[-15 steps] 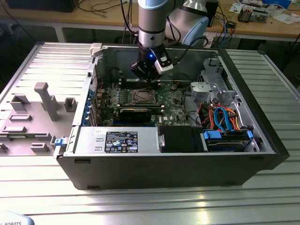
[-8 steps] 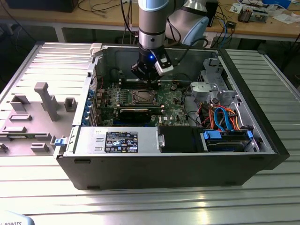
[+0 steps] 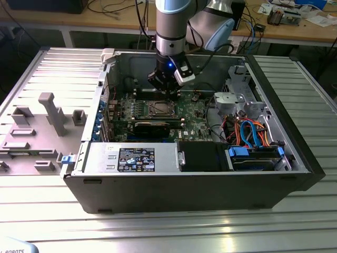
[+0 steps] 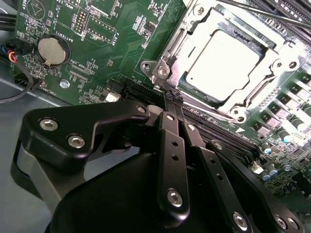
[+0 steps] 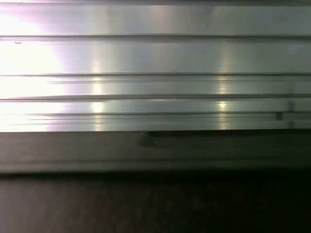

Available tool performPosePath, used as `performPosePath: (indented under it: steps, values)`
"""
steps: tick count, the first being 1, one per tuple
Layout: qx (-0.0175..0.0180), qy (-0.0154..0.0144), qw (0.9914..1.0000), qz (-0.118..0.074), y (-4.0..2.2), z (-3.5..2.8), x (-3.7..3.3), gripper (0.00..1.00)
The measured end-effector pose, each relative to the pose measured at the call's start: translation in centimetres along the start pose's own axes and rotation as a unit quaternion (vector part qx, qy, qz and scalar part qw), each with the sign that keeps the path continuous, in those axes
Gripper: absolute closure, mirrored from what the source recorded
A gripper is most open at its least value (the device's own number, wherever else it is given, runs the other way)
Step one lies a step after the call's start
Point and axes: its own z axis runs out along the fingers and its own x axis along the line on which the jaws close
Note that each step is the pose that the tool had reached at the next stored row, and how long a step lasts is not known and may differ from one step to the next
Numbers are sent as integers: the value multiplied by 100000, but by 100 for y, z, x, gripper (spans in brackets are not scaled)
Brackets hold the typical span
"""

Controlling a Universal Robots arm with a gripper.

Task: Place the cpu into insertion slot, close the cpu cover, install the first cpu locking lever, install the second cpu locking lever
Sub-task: 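Install the first cpu locking lever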

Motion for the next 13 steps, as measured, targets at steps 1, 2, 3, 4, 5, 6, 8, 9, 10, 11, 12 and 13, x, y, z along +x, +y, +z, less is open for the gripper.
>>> performPosePath:
  steps: [1,2,3,4,5,6,8,9,10,11,12,13]
  values:
    - [5,3,100000,6,-3,1,1,89]
    - [9,5,100000,11,-5,2,1,89]
    - [19,11,100000,12,-6,4,1,89]
    - [28,16,100000,14,-7,6,2,89]
    - [39,26,100000,9,-7,10,1,89]
    - [42,24,100000,7,-7,14,1,89]
    - [34,19,100000,9,-7,21,0,89]
    - [29,11,100000,9,-8,27,0,89]
    - [22,-3,100000,8,-7,31,-1,89]
    - [-108,-37,100000,7,-4,41,-3,89]
    - [-44,-20,100000,4,-5,42,-4,89]
    - [-7,-5,100000,2,-8,43,-4,89]
